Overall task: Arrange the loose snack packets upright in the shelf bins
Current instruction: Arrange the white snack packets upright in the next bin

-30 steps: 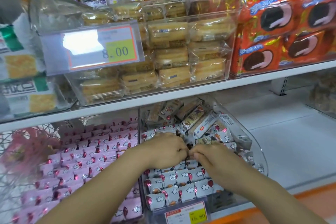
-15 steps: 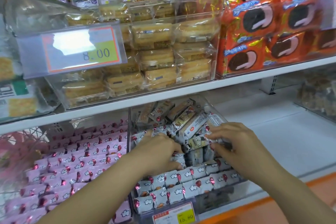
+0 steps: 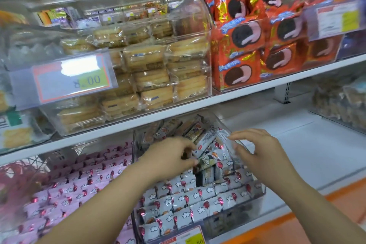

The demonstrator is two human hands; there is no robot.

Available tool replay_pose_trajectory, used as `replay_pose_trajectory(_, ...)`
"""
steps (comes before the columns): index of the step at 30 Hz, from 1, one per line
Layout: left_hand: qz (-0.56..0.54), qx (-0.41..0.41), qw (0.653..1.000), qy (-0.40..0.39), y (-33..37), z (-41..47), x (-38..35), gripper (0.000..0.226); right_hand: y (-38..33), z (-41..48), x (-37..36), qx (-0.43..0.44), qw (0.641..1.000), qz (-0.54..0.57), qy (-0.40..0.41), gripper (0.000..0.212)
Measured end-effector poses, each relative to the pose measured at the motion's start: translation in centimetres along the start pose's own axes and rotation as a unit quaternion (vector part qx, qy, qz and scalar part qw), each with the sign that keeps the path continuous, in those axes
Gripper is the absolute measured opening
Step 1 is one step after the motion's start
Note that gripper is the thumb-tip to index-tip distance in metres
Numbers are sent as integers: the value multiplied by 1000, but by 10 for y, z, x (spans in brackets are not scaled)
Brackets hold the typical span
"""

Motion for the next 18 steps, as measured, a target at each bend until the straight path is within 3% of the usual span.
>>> replay_pose_trajectory(4,45,-30,997,46,25,17,-11,53,1,-1,-3,2,1000,1,-6,22)
replay_pose_trajectory(8,104,-18,993,53,29,30,-20,46,-2,-2,-1,5,1000,2,-4,22)
replay_pose_trajectory(12,12,-31,991,126,28,20,-13,39,-9,-5,4,6,999,40,-24,19)
replay_pose_trajectory(16,-74,-81,975,191,29,3,-1,44,-24,-8,5,-21,985,170,-32,40)
replay_pose_trajectory(18,-85,-115,970,198,34,-1,2,40,-32,-10,4,-8,975,223,-19,37)
Point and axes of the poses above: each hand's wrist, its own z-axis towards the middle knuckle, its own x-axis out of the back of the hand, y = z × x, the point moved 1 cm from there along z, towards the middle knuckle, and after that the axes turned 11 degrees about -y, right-handed, at the moved point
